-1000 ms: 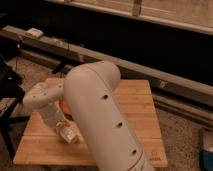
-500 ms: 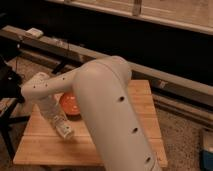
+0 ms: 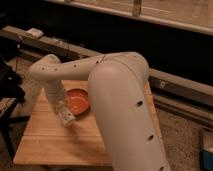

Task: Place the bottle in the ceramic bowl

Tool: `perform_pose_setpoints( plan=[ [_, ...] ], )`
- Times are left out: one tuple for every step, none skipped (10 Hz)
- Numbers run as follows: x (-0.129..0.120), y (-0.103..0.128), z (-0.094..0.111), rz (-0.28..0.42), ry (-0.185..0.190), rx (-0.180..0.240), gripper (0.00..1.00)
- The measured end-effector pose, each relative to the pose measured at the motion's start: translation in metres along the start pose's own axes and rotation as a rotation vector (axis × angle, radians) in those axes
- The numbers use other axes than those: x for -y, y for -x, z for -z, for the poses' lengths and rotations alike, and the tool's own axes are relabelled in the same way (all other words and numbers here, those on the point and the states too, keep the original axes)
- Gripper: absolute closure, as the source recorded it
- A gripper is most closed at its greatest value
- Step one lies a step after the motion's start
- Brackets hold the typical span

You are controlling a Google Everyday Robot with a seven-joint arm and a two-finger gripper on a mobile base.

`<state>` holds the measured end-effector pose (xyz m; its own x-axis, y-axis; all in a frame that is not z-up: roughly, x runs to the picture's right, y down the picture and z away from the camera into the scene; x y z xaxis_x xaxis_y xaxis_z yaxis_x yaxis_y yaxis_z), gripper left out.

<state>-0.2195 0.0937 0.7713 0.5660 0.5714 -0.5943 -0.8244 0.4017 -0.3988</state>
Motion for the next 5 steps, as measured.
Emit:
perform_pose_setpoints(
  plan=[
    [0.012,0.006,0.000,-0.023,0.001,0.003,1.00],
    [0.038,0.019,-0.001,-0.070,-0.004,0.009,1.00],
    [0.051,0.027,-0.002,-0.094,-0.006,0.015,1.00],
    [0.068,0.039,-0.005,-0.122,-0.007,0.025,0.98],
    [0.080,0.048,-0.007,-0.145,-0.008,0.036,0.91]
  ],
)
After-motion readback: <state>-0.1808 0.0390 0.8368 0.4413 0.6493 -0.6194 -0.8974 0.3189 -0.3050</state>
